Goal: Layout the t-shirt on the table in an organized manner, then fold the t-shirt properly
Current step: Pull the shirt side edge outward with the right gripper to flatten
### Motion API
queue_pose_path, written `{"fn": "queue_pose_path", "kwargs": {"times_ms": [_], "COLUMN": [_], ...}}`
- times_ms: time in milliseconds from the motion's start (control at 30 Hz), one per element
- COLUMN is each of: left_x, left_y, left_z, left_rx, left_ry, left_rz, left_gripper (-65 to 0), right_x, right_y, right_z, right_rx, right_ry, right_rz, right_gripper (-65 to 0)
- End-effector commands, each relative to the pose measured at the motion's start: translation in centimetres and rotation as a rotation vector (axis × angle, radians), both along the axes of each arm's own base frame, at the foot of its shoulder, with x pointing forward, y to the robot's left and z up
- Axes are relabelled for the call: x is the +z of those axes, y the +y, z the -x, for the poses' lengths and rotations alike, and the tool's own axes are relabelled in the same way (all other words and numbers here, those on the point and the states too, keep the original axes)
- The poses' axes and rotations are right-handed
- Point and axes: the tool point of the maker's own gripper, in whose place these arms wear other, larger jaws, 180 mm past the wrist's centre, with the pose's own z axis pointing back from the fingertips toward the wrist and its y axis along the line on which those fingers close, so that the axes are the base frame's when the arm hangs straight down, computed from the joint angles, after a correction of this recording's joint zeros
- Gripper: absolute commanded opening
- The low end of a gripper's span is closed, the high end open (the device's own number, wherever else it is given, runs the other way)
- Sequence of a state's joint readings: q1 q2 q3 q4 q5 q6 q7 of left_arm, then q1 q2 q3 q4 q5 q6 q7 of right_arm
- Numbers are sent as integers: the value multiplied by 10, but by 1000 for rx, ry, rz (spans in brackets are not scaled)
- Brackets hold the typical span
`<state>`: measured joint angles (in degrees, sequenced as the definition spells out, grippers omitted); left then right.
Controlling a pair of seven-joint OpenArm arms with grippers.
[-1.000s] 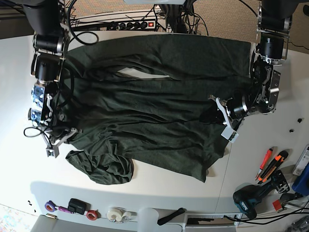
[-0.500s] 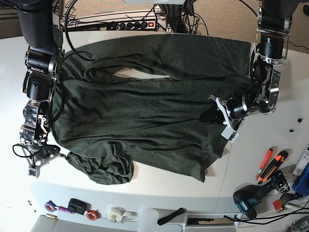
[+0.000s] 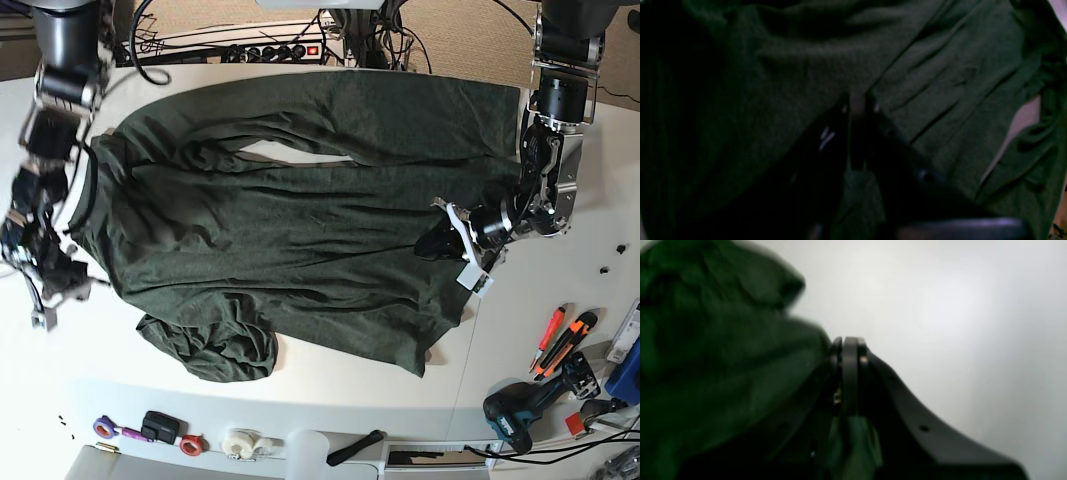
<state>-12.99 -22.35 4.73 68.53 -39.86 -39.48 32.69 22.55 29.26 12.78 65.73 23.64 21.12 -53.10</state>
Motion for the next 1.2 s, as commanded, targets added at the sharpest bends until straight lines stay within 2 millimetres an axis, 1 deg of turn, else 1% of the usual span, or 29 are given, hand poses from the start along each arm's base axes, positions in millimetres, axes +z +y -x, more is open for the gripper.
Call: {"fn": "queue_pose_path", "kwargs": {"times_ms": [0, 133, 200, 267, 400, 533, 633, 767, 833, 867, 933, 1033, 1067, 1100, 1133, 1167], "left_x": [22, 24, 24, 25, 25, 26, 25, 23, 24, 24, 24, 19, 19, 19, 19, 20], "left_y": [1, -4, -8, -14, -23, -23, -23, -23, -23, -23, -23, -21, -20, -21, -21, -21], "left_z": [-14, -15, -15, -14, -14, -14, -13, -12, -12, -13, -13, -12, -12, -13, -13, -13], "left_rx": [11, 13, 11, 8, 3, 3, 3, -1, -1, -1, -1, -7, -8, -7, -7, -7], "left_ry": [-65, -74, -74, -73, -70, -71, -70, -61, -63, -64, -67, -68, -68, -69, -69, -71], "left_rz": [40, 58, 67, 80, 99, 99, 99, 92, 92, 91, 87, 56, 52, 53, 54, 56], "left_gripper": [-650, -650, -650, -650, -650, -650, -650, -650, -650, -650, -650, -650, -650, -650, -650, -650], "right_x": [20, -16, -32, -40, -39, -33, -37, -46, -42, -34, -11, 25, 32, 35, 32, 24], "right_y": [-7, -16, -19, -26, -42, -56, -62, -64, -62, -59, -49, -21, -8, 3, 11, 16], "right_z": [-1, 32, 42, 45, 40, 29, 19, 10, 4, -1, -11, -19, -18, -17, -13, -9], "right_rx": [4, -21, -37, -57, -99, -139, -168, -206, -211, -205, -161, -33, 23, 68, 96, 109], "right_ry": [-54, 21, 46, 56, 38, 31, 27, 38, 17, -19, -104, -195, -203, -198, -173, -136], "right_rz": [16, 27, 36, 46, 104, 140, 111, 43, 1, -41, -152, -326, -376, -416, -444, -453], "right_gripper": [-650, -650, -650, -650, -650, -650, -650, -650, -650, -650, -650, -650, -650, -650, -650, -650]}}
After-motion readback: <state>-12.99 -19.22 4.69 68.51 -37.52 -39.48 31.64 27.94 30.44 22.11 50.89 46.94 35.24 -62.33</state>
